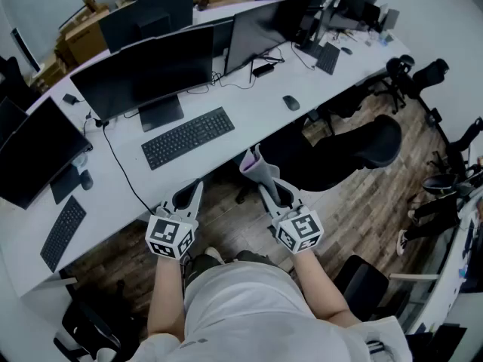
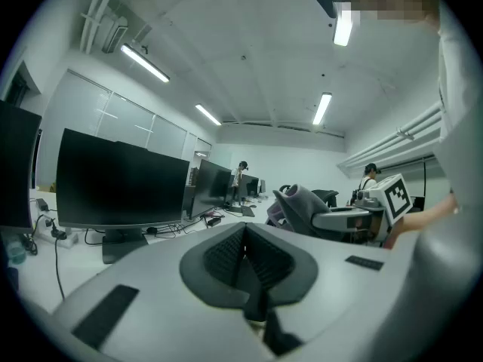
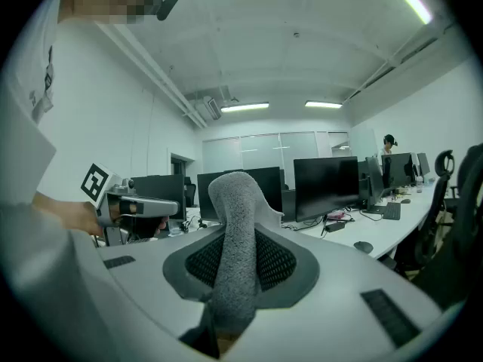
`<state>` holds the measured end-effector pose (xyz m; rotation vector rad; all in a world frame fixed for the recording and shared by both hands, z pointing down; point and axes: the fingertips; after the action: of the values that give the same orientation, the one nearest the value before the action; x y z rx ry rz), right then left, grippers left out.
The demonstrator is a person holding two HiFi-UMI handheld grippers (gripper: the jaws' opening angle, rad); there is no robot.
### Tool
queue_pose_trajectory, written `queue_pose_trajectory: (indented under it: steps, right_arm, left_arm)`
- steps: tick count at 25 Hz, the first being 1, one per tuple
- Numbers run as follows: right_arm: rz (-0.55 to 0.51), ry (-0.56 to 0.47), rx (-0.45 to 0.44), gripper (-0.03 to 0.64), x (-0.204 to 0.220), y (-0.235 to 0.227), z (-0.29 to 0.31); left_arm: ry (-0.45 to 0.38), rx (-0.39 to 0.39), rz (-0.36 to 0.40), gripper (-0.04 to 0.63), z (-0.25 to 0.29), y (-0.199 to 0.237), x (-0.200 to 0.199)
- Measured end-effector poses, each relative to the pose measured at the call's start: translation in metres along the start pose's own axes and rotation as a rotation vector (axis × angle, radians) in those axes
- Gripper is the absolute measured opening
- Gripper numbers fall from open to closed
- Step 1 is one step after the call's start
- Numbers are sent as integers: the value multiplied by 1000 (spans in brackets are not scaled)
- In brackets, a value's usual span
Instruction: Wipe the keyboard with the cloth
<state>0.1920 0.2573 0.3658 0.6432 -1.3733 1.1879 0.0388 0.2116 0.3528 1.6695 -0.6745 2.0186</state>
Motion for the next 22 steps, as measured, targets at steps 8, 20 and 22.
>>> queue_pose_trajectory:
  steps: [8, 20, 22]
  right_arm:
    - [4, 20, 25, 91, 4, 15, 39]
    - [27, 47, 61, 98, 12, 12, 77]
    - [41, 51, 60, 98, 14, 7, 85]
  left_arm:
    - [-11, -3, -22, 2, -9, 45, 11]
    - [35, -40, -82, 2, -22, 94, 48]
    - [49, -45, -83, 2, -21, 98, 53]
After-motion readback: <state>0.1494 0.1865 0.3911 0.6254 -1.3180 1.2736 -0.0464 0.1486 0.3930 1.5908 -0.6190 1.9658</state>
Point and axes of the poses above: the fingertips, and each gripper's own axes: z forward along the fingers, y to its left, x out of its underside, and after that the axes turned 12 degrees about z, right-handed
